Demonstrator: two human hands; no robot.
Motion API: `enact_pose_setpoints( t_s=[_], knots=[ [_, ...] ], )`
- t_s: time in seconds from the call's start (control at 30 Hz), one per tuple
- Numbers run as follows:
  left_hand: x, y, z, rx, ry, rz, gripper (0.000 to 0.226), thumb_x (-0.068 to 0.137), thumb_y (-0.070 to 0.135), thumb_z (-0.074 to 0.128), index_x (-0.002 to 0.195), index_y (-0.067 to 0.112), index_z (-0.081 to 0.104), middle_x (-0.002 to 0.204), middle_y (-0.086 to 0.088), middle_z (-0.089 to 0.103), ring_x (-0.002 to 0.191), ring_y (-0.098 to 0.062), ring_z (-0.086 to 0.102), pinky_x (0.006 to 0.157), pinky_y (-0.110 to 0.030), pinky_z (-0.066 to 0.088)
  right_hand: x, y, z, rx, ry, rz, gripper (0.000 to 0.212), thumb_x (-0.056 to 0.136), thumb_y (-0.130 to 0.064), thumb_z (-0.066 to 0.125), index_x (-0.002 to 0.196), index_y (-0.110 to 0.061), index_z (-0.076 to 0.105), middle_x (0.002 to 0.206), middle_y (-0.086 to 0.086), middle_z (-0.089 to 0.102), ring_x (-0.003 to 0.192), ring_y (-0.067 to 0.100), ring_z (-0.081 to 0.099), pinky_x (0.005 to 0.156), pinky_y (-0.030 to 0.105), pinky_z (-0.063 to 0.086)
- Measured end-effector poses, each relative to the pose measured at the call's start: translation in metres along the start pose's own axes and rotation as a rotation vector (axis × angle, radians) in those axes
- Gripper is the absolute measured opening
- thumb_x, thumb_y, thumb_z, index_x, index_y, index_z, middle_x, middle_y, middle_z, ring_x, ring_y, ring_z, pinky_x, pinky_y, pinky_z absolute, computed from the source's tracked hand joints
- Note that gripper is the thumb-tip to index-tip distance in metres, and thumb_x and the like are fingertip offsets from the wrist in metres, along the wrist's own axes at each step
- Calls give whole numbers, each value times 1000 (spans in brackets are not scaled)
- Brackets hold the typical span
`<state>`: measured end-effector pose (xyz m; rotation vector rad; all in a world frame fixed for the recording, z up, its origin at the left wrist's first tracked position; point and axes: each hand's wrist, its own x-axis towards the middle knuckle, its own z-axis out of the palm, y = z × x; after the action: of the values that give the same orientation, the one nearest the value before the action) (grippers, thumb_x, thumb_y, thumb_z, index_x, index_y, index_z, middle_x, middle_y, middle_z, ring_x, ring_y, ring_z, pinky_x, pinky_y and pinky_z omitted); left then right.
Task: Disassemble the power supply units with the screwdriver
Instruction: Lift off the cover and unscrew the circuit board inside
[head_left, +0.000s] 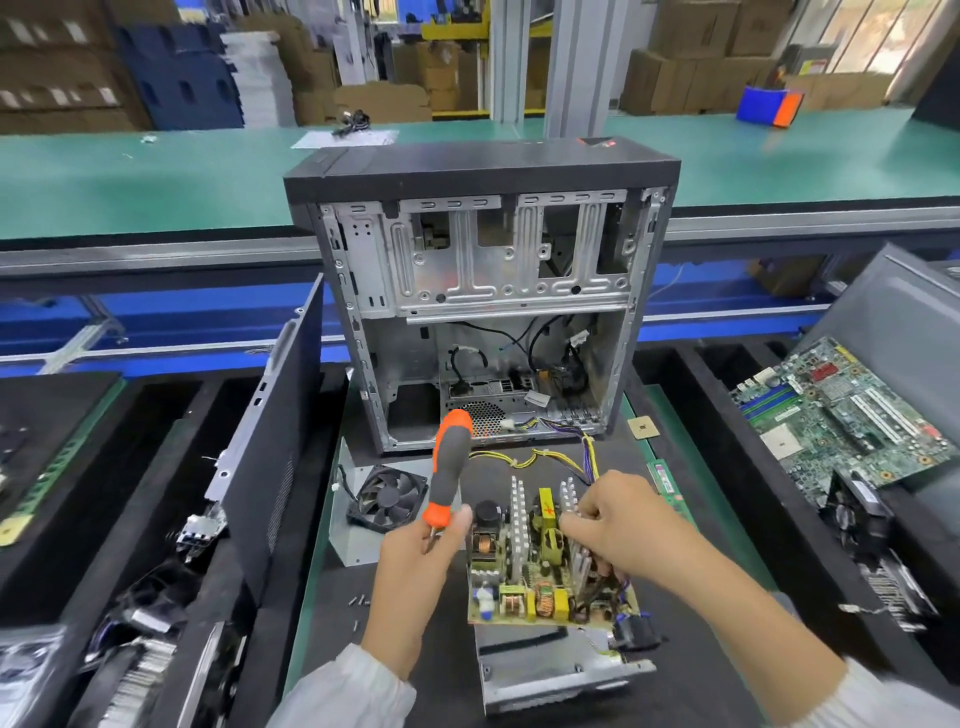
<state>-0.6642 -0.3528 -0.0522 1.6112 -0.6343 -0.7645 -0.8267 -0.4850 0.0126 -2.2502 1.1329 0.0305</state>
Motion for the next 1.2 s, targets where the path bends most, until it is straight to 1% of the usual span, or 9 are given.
enact_pose_setpoints(
  t_s=[0.07, 0.1, 0.23, 0.37, 0.47, 0.6, 0.8, 1.07, 1.2],
  knots=[
    [0, 2, -5, -20, 80, 26, 39, 89, 31, 67, 74, -5, 60, 54, 4, 25, 53, -12, 23, 52, -24, 19, 1, -6, 1, -2, 14, 4, 47, 88, -23, 54, 47, -15, 33, 38, 1, 50, 31, 10, 47, 47, 22, 43],
    [0, 5, -7, -22, 109, 56, 38, 87, 31, 69, 78, -5, 62, 56, 0, 32, 56, -12, 27, 55, -26, 23, 1, -9, 2, -11, 26, 9, 46, 87, -24, 54, 48, -15, 33, 40, 2, 48, 34, 16, 44, 48, 23, 40],
    [-1, 23, -7, 70, 67, 147, 57, 73, 52, 73, 60, 0, 54, 52, 1, 39, 52, -10, 32, 52, -18, 26, -1, -26, 14, -89, 67, 15, 45, 86, -27, 55, 52, -15, 29, 49, 4, 38, 45, 20, 32, 48, 25, 30],
    [1, 27, 3, 418, 82, 160, 59, 71, 57, 75, 47, 13, 46, 40, 7, 40, 42, -6, 34, 46, -20, 26, -6, -41, 33, -221, 99, -3, 42, 86, -32, 52, 54, -16, 28, 54, 0, 32, 47, 18, 30, 44, 28, 25],
    [1, 28, 6, 629, 113, 151, 49, 71, 56, 75, 52, 22, 44, 45, 9, 48, 49, -4, 48, 44, -18, 28, -10, -44, 47, -252, 124, -9, 40, 86, -36, 48, 57, -18, 28, 59, -2, 32, 63, 26, 38, 55, 31, 29],
    [0, 26, 6, 890, 83, 136, 43, 76, 59, 65, 64, 23, 46, 62, 5, 56, 69, -17, 59, 53, -29, 38, -10, -38, 52, -235, 150, 0, 39, 87, -36, 47, 57, -17, 29, 61, -2, 33, 67, 26, 41, 58, 31, 30],
    [-3, 26, 5, 913, 15, 89, 37, 81, 47, 61, 59, 18, 57, 54, 2, 54, 61, -18, 60, 50, -27, 39, -10, -37, 56, -240, 160, -22, 39, 89, -36, 44, 58, -19, 27, 61, -3, 32, 68, 24, 41, 59, 30, 31],
    [-2, 29, 14, 1048, 4, 135, 19, 89, 45, 54, 86, 26, 58, 87, 4, 63, 86, -20, 63, 68, -30, 50, -11, -38, 57, -269, 166, -27, 39, 91, -36, 41, 58, -19, 27, 60, -3, 32, 68, 25, 42, 60, 31, 31],
    [2, 31, 15, 1048, 15, 193, 23, 91, 36, 51, 72, 23, 48, 72, 4, 54, 71, -18, 57, 56, -28, 39, -10, -35, 53, -237, 172, -15, 38, 92, -40, 40, 61, -18, 34, 69, 1, 43, 70, 24, 43, 62, 31, 34]
  ],
)
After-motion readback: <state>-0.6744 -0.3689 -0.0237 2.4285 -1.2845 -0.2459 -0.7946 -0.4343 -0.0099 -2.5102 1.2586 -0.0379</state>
